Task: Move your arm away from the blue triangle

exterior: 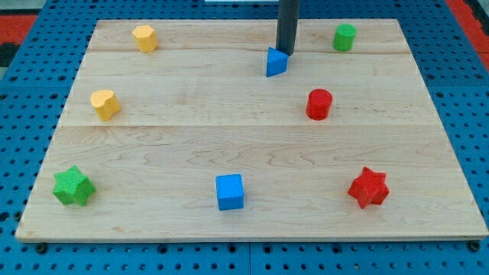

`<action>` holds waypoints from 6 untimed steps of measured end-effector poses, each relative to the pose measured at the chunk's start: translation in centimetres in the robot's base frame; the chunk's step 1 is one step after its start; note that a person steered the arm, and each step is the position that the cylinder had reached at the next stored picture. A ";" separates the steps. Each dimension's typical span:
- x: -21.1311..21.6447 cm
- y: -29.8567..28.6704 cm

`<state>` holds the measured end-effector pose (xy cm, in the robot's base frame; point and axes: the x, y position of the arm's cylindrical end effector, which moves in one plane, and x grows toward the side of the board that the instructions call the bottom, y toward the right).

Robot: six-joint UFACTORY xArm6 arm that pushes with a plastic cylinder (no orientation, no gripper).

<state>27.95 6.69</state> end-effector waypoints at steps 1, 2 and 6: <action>0.0 0.0; -2.4 -0.7; 3.8 -18.4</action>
